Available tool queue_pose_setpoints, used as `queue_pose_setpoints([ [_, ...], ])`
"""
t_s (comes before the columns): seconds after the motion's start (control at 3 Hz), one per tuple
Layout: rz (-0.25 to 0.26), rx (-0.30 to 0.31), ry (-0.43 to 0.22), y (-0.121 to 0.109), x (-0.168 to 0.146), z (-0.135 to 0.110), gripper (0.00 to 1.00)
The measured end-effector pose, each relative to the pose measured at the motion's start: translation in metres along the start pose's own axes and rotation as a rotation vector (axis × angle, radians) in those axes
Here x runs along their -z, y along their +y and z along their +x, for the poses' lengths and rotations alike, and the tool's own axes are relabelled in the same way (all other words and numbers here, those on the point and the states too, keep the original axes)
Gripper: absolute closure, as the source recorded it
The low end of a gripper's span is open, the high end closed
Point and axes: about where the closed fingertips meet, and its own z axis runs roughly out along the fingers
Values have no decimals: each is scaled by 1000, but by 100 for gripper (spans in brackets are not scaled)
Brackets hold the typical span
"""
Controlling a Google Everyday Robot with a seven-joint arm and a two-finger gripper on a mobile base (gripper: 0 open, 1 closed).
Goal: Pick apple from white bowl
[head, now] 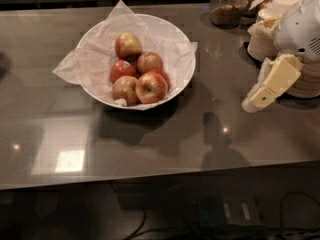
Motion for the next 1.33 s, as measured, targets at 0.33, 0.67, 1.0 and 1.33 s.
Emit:
queue_pose_setpoints([
  [0.33, -25, -6, -53, 5, -2, -13, 0],
  [0.67, -25, -6, -53, 5, -2, -13, 0],
  [1.0, -32, 20, -110, 4, -18, -25, 0],
  [1.33, -101, 37, -213, 3, -47, -52, 0],
])
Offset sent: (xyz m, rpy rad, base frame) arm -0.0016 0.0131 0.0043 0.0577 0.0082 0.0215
